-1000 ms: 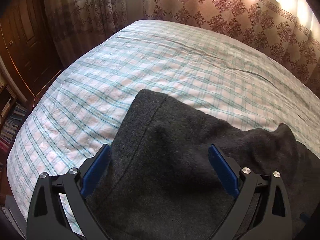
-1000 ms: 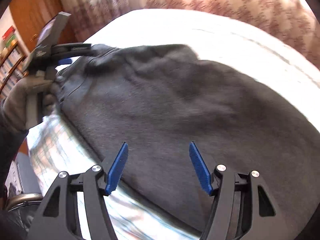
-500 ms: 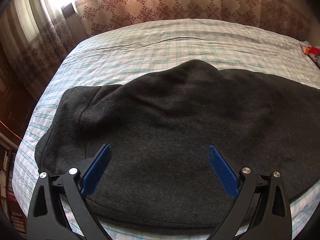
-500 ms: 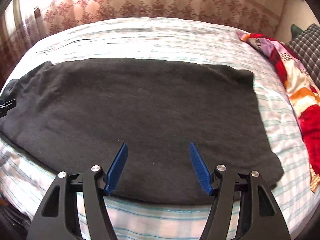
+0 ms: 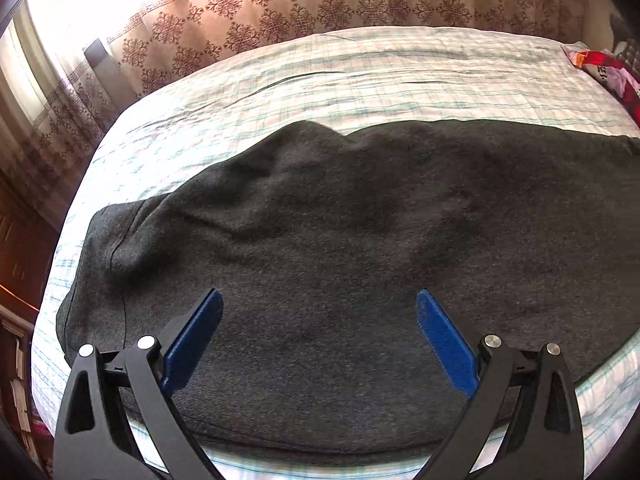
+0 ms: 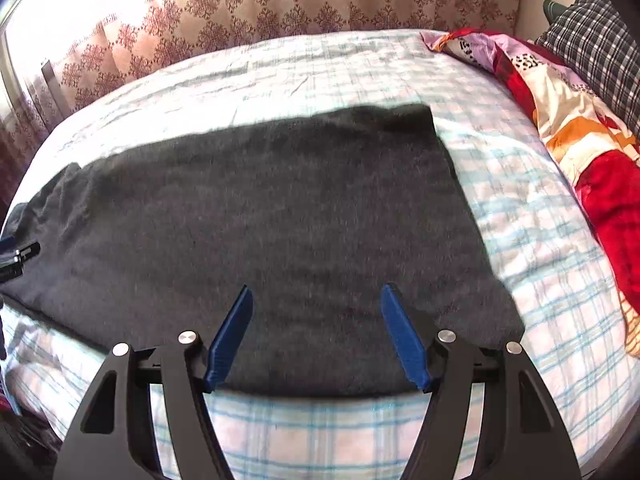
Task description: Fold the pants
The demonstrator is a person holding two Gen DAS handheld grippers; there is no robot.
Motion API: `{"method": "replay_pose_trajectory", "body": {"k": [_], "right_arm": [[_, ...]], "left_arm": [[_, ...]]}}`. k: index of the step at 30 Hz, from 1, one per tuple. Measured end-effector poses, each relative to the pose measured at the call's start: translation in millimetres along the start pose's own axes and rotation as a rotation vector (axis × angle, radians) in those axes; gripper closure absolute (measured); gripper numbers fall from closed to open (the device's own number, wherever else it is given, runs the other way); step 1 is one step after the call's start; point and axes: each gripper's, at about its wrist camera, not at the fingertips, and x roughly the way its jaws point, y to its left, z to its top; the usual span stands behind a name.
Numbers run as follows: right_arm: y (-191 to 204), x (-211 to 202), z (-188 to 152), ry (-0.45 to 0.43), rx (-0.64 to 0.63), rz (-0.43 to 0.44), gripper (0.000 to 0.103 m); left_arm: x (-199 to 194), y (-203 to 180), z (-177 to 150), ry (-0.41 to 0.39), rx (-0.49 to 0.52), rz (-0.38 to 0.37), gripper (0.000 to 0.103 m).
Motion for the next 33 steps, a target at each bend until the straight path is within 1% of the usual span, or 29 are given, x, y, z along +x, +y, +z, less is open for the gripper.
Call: {"method": "replay_pose_trajectory", "body": {"k": [4,7,10,15,16,17,19,22,24,26,30,33], "right_arm": [[0.8,14.3,45.3,-0.069,0.0,-0.002,0.036],[-5.1,39.9,71.1,-0.06,0.036,0.029,0.036],[-12.7,64.2,86.2,-0.043,0.062,0.03,0.036],[-35.4,99.3,86.5,0.018,0.096,-0.054,0.037],[-40.6,102.8,83.3,0.024,0.105,-0.04,0.04],[-43.5,103.6,80.3,0.019,0.11,-0.028,0.04],[-41.6,101.9,77.7,0.01,0.098,-0.033,0.04],[-38.3,98.9,77.4,0.004,0.095,-0.047,0.039],[-39.0,87.5,76.5,-0.018,0.116,-0.041,0.038],[-42.6,66.7,71.5,-0.051,0.144,-0.015,0.037],[-52.8,25.5,47.7,-0.086,0.189,-0.007,0.035],[-67.2,-1.3,19.9,-0.074,0.253,0.003,0.035]], "left_arm": [[-3.8,-27.7,8.0,-0.004,0.048,-0.05,0.004],[-4.5,-49.1,10.7,0.008,0.079,-0.097,0.004],[-2.9,-71.1,9.5,0.013,0.124,-0.12,0.004],[11.6,-99.0,2.5,0.048,0.197,-0.133,0.004],[13.9,-103.8,0.3,0.051,0.211,-0.125,0.004],[15.4,-106.7,-1.4,0.05,0.22,-0.115,0.004],[16.7,-108.0,-2.9,0.045,0.223,-0.109,0.004],[19.5,-106.1,-4.6,0.052,0.199,-0.115,0.002],[19.5,-105.1,-5.9,0.049,0.19,-0.116,0.002],[18.5,-106.0,-7.0,0.042,0.193,-0.108,0.002],[13.6,-110.0,-7.0,0.037,0.204,-0.1,0.002],[0.6,-119.6,-4.7,0.013,0.219,-0.141,0.003]]}}
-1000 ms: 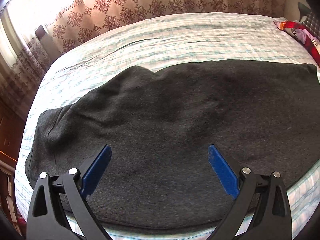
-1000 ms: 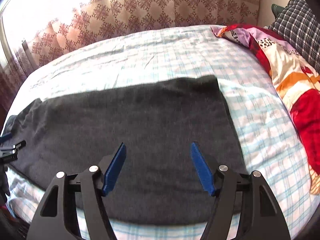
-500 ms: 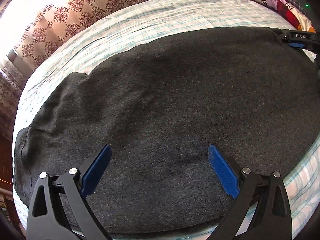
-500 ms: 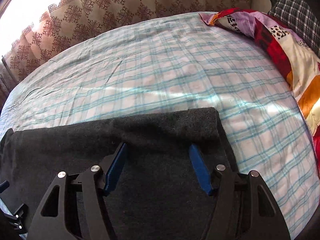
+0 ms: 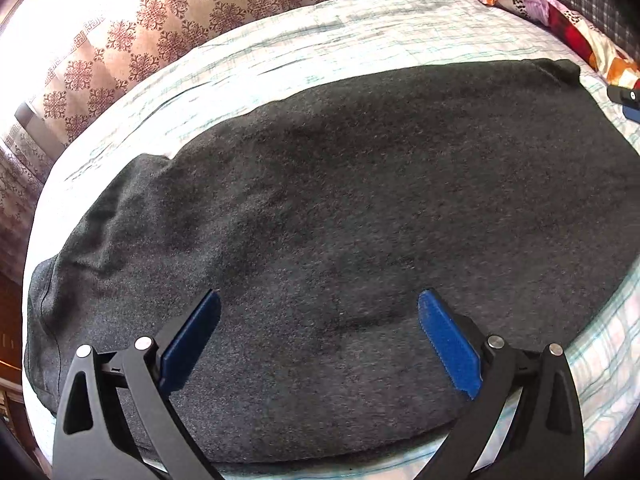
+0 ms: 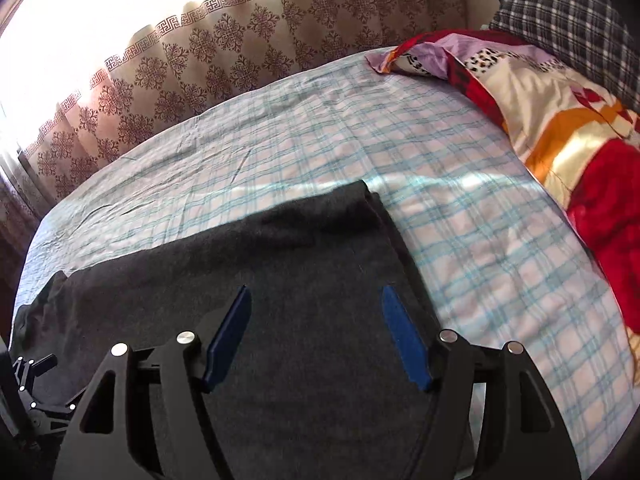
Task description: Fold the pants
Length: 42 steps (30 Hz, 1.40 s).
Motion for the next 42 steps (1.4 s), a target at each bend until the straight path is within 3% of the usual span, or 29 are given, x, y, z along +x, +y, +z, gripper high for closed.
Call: {"method": "replay_pose_trajectory", "body": {"k": [6,11,13,18,28,31,36,39,42], "right_arm": [[-38.2,-39.8,-41.5,0.031,0.148,-0.027,0.034],[-66.1,-41.8,-64.8,0.094,0.269,-0.048,0.029],[-74.5,-36.8,-73.5,0.108,0.325,-0.018,0.029],[-64.6,-28.5,-73.3,0.102,0.315,0.036,0.024],[-48.4,-16.1,-70.2,0.089,0.295,-0.011,0.021],[-49.4,-13.2,-65.6,0.078,0.313,0.018,0.021],[-54.5,-6.0,-66.6,0.114,0.383,0.184,0.04],[-61.9,-4.7,-66.5,0.106,0.415,0.193,0.044],[-72.7,-10.3,-66.4,0.09,0.495,0.101,0.052]], "left_arm": [[-18.1,-39.7,11.0,-0.048,0.082,-0.101,0.003],[-20.6,-62.7,17.3,-0.038,0.095,-0.146,0.002],[-19.9,-64.2,19.6,-0.03,0.082,-0.16,0.003],[-10.7,-60.3,24.0,-0.011,0.058,-0.163,0.003],[-3.5,-55.7,17.0,0.011,0.04,-0.17,0.003],[-0.6,-55.3,16.1,0.018,0.035,-0.173,0.003],[5.0,-53.3,15.0,0.034,0.023,-0.181,0.003],[6.7,-51.4,15.2,0.038,0.017,-0.187,0.003],[9.3,-47.9,15.2,0.043,0.013,-0.192,0.003]]}}
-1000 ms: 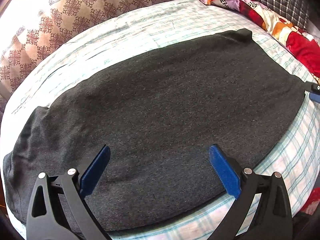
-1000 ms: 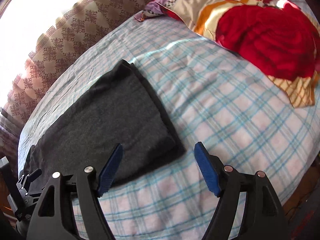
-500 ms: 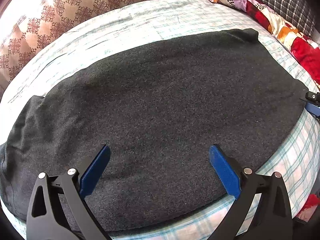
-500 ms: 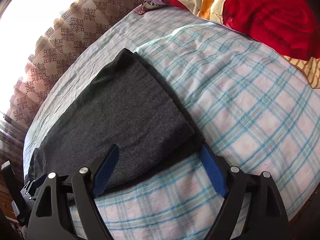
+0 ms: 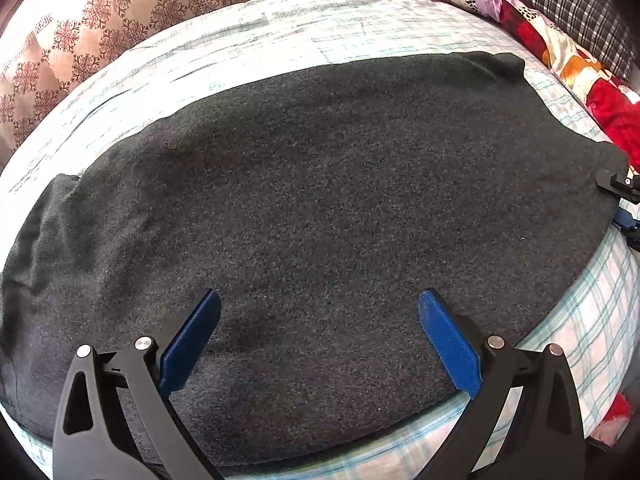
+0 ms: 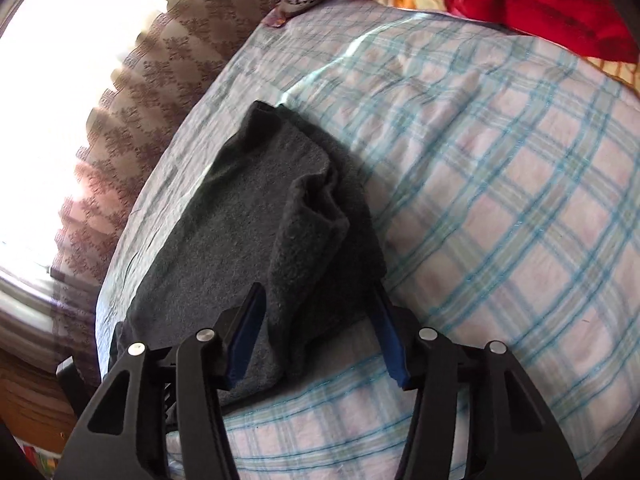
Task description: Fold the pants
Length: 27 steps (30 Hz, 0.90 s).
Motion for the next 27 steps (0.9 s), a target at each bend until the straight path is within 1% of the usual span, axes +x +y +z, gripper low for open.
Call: {"method": "replay_pose_trajectory", "body": {"k": [1,3,5,6,7,8,9,10,11,12,13,14,15,16,17,20,21,22,24,26,27], "right_arm": [[-1.1,-4.5,2.0,-0.027,0.017,-0.055,0.052],[-2.9,-6.0,6.5,-0.045,0.033,-0.079,0.049],[0.4,0.7,11.9,-0.045,0.009,-0.074,0.037],[2.9,6.5,14.5,-0.043,-0.015,-0.071,0.035],[4.3,14.5,16.5,-0.008,-0.028,-0.06,0.026],[8.2,16.1,17.6,-0.002,-0.037,-0.065,0.022],[11.5,15.9,17.3,0.012,-0.029,-0.037,0.022],[12.5,17.0,15.3,0.048,-0.016,0.013,0.024],[14.5,17.4,11.0,0.085,0.0,0.059,0.029],[15.7,16.0,7.0,0.105,0.006,0.09,0.031],[17.3,15.2,3.0,0.121,0.009,0.125,0.031],[17.7,13.4,1.6,0.118,0.007,0.136,0.033],[16.7,11.1,2.9,0.1,-0.003,0.123,0.034],[15.3,8.8,5.6,0.07,-0.011,0.081,0.034],[11.5,5.1,8.0,0.038,0.002,0.037,0.034],[3.2,-4.5,15.5,-0.043,0.031,-0.052,0.034],[1.5,-6.1,19.6,-0.081,0.019,-0.08,0.034],[0.3,-3.0,24.3,-0.095,-0.003,-0.104,0.034],[-2.2,10.6,31.3,-0.047,-0.028,-0.116,0.034],[9.7,17.4,30.3,-0.012,-0.101,-0.131,0.025],[14.9,20.0,27.6,0.014,-0.131,-0.129,0.025]], "left_arm": [[0.6,1.0,0.0,0.0,-0.001,0.0,0.003],[1.8,2.7,0.5,0.0,-0.004,-0.002,0.003],[3.3,4.1,0.1,0.001,-0.006,-0.005,0.003],[4.0,4.8,0.0,0.002,-0.007,-0.006,0.003],[4.1,5.1,0.0,0.002,-0.008,-0.006,0.003],[3.5,5.7,0.3,0.0,-0.009,-0.008,0.003],[3.3,5.6,0.1,-0.002,-0.009,-0.01,0.003],[2.6,6.8,-0.8,-0.003,-0.011,-0.011,0.003],[2.8,8.0,-1.0,-0.002,-0.014,-0.011,0.003],[3.2,9.2,-0.8,-0.001,-0.017,-0.015,0.003],[3.5,10.3,-1.0,0.0,-0.018,-0.017,0.003],[4.1,11.8,-1.2,0.001,-0.019,-0.018,0.003],[4.9,12.6,-1.0,0.002,-0.018,-0.022,0.003],[5.2,13.6,-1.2,0.003,-0.017,-0.024,0.003],[5.8,14.6,-1.3,0.004,-0.018,-0.026,0.003],[7.2,19.3,-1.8,0.004,-0.03,-0.036,0.003],[8.7,20.5,-1.6,0.007,-0.035,-0.037,0.003],[9.2,20.5,-2.3,0.008,-0.036,-0.038,0.003],[9.6,21.3,-2.4,0.008,-0.035,-0.04,0.003],[9.5,22.4,-2.6,0.006,-0.036,-0.042,0.003],[9.8,23.2,-2.7,0.006,-0.036,-0.042,0.003]]}}
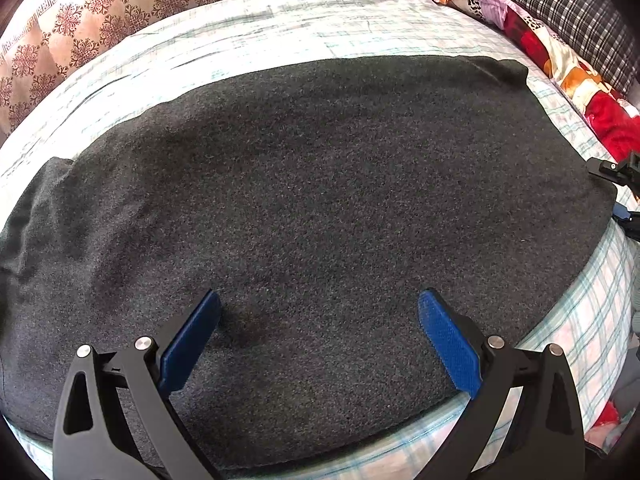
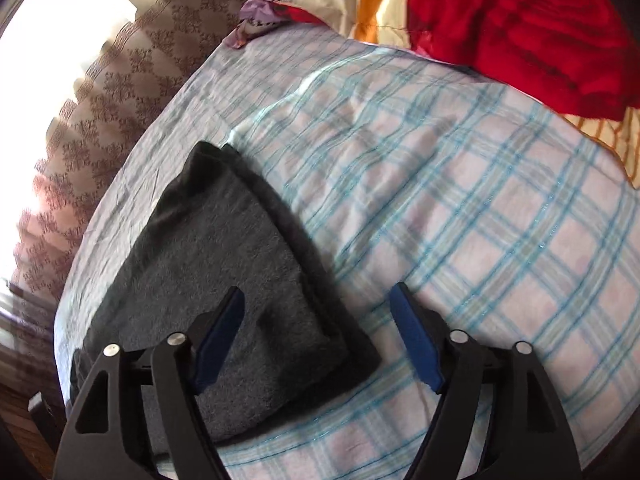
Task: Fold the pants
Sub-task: 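Grasp a trouser leg end with the right gripper and lift it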
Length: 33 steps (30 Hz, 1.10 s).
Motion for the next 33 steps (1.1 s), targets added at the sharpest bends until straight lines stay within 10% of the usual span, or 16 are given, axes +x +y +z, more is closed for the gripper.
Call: {"method": "replay_pose_trajectory", "body": {"k": [6,14,23,33], "right_arm": [[11.6,-0.4,-19.3,0.069,0.004,0.124,0.053],[39.8,-19.5,-21.7,-0.044,-0.103,0.082,0.073],[144.5,-67.6,-41.7,-0.215,-0.445,0.124,0.076],[265.1,-68.2,-128.8,-0.213,-0.83,0.217,0.076]], "left_arm": [[1.3,7.2,0.7,0.002,0.001,-0.006,0.003],[-1.1,14.0,5.1,0.009,-0.031,-0.046,0.003],[-19.2,77.8,24.2,-0.042,-0.203,-0.058,0.003],[-38.6,169.1,17.8,-0.095,-0.422,-0.048,0.003]]}}
